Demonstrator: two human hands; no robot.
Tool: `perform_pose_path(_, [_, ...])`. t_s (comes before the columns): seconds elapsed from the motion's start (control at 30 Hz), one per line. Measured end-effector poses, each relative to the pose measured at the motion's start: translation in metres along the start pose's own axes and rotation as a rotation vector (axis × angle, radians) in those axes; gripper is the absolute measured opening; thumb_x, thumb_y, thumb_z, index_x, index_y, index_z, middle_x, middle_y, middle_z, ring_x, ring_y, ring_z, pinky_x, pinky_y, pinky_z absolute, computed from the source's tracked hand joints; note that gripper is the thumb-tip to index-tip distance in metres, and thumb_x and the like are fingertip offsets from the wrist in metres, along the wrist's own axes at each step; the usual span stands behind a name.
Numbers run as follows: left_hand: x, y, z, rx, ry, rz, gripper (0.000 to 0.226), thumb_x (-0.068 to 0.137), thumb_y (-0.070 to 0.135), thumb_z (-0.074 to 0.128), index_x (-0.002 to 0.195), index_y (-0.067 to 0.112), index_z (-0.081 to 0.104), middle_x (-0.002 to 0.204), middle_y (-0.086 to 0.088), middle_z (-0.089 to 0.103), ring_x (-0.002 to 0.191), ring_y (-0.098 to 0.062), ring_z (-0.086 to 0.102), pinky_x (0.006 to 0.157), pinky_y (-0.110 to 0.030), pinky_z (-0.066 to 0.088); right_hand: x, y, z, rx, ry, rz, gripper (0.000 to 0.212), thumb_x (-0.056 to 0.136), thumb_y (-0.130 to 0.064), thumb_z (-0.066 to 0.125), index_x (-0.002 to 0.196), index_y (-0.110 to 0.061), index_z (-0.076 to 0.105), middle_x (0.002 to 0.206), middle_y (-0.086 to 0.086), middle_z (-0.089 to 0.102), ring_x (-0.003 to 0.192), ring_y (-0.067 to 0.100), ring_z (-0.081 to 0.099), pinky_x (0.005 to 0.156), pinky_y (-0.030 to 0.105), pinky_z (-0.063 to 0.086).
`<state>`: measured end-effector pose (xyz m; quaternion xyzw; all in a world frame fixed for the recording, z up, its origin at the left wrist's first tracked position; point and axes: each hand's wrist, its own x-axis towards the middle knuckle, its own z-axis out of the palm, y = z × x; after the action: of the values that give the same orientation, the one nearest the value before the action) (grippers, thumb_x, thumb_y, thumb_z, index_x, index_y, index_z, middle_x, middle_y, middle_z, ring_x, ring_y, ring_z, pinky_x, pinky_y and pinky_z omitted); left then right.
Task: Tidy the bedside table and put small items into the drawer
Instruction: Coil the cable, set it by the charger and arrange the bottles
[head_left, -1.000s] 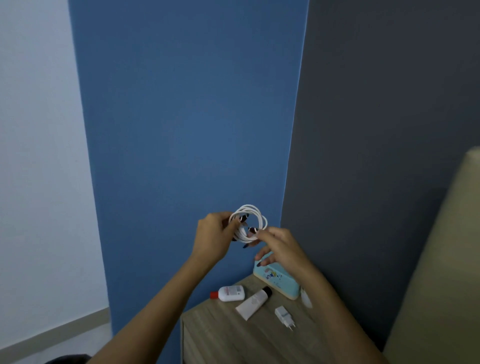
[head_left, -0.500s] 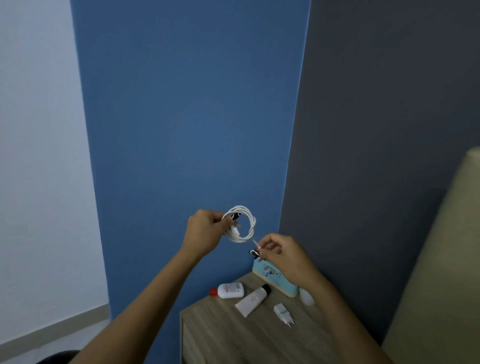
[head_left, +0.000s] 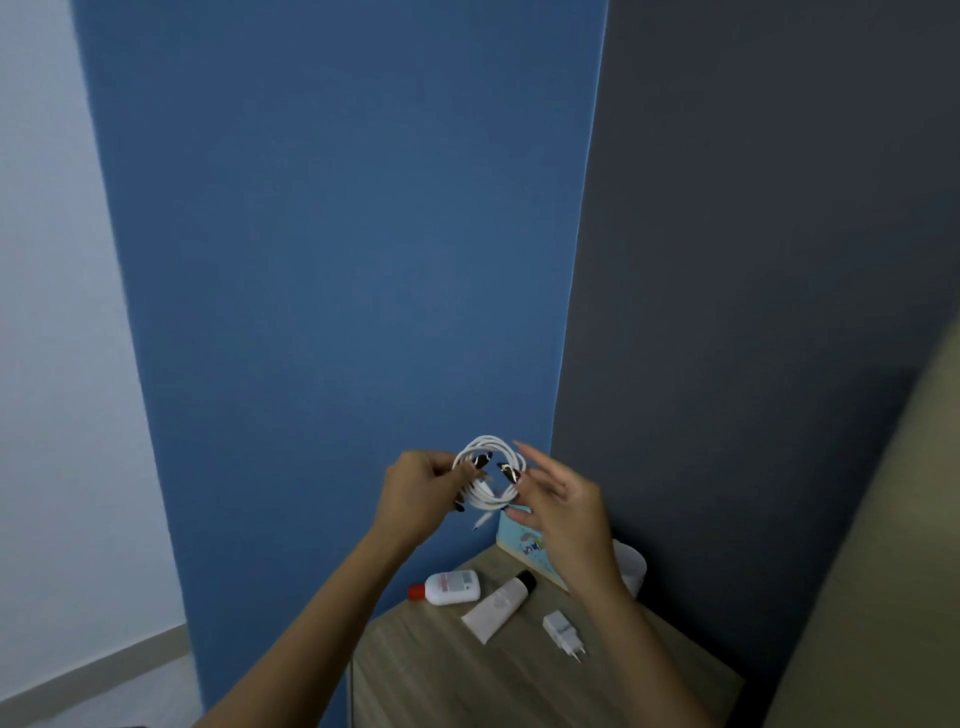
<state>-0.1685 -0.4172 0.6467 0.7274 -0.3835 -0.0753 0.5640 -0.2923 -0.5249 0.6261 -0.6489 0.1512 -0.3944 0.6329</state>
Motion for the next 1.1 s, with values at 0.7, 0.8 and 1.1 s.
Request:
perform_pose_path(0.7, [0.016, -0.048, 0.071, -0.147, -0.188, -0.062, 0.022, 0.091, 0.005, 0.057, 0.093, 0.018, 0.075, 0.086, -0.017, 0.074, 0.075, -0.02, 0.068, 0.073, -0.037, 0.058, 0.011, 0.059, -0.052, -0.028, 0.242, 0.161, 0.024, 0.089, 0.003, 0.06, 0.105, -0.011, 0.071, 0.093, 0.001, 0.074, 0.084, 0.015, 0.072, 0.064, 0.021, 0.057])
perform_pose_path(0.8, [0.025, -0.055, 0.088, -0.197, -0.223, -0.082, 0.016, 0.091, 0.008, 0.058, 0.098, 0.009, 0.073, 0.084, -0.017, 0.073, 0.071, -0.016, 0.068, 0.065, -0.029, 0.058, 0.02, 0.076, -0.062, -0.049, 0.331, 0.196, 0.025, 0.088, 0.004, 0.059, 0.103, -0.011, 0.072, 0.092, 0.002, 0.075, 0.084, 0.016, 0.073, 0.065, 0.023, 0.057])
perform_pose_path(1.1, [0.068, -0.124, 0.187, 0.286, -0.169, -0.208, 0.041, 0.091, 0.048, 0.05, 0.104, 0.011, 0.062, 0.1, -0.013, 0.072, 0.089, -0.027, 0.068, 0.078, -0.033, 0.052, 0.034, 0.101, -0.15, -0.039, 0.733, 0.214, 0.022, 0.087, 0.003, 0.061, 0.087, -0.017, 0.071, 0.09, 0.007, 0.073, 0.081, 0.02, 0.07, 0.072, 0.032, 0.059])
